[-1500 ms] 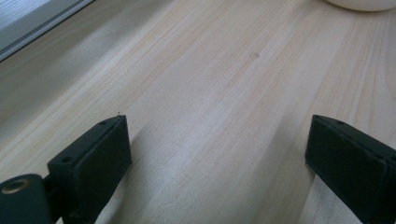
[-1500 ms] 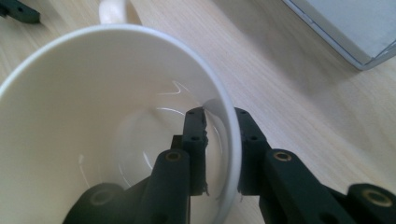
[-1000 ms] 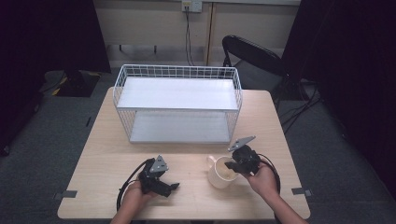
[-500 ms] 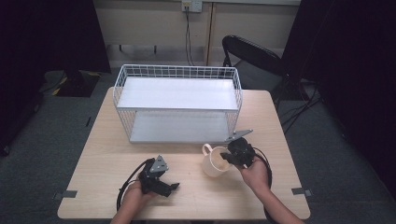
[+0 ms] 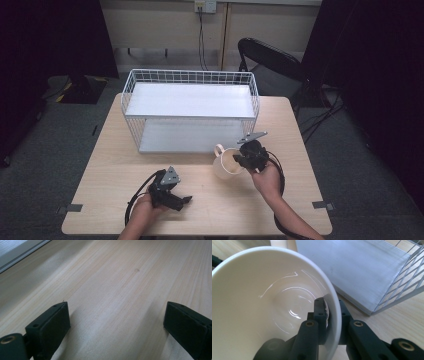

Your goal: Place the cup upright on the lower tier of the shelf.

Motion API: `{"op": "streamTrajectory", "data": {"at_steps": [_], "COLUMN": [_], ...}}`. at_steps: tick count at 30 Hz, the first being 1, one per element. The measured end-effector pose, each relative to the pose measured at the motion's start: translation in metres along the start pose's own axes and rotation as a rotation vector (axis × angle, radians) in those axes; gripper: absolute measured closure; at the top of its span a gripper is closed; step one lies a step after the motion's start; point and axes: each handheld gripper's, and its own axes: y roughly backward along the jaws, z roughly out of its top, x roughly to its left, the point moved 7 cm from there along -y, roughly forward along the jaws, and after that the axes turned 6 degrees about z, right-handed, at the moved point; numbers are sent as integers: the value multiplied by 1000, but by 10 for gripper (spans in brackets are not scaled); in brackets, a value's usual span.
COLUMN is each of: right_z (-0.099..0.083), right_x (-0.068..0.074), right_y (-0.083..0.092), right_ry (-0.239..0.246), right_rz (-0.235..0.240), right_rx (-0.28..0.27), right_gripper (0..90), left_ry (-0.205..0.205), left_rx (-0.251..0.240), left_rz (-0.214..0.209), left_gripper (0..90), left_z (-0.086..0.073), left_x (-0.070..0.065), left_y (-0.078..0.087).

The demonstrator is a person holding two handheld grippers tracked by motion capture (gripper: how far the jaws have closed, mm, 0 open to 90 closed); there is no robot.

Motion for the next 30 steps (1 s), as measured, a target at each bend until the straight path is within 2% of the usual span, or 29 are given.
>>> {"op": "streamTrajectory", "data": {"at_steps": [15, 25, 30], "right_z": [12, 23, 28], "right_x": [-6, 0, 4], "right_y": [-3, -8, -12], "right_ry": [-42, -32, -12], "right_rz": [-47, -80, -95], "right_rx": [-37, -88, -103], "right_gripper": [839, 839, 839], "left_ry": [1, 2, 1], "left_rx": [1, 1, 1], "left_rz": [-1, -1, -1], "left_gripper": [59, 59, 59], "left_z": [0, 0, 0], "left_x": [0, 0, 0], "left_y": [0, 0, 0]}}
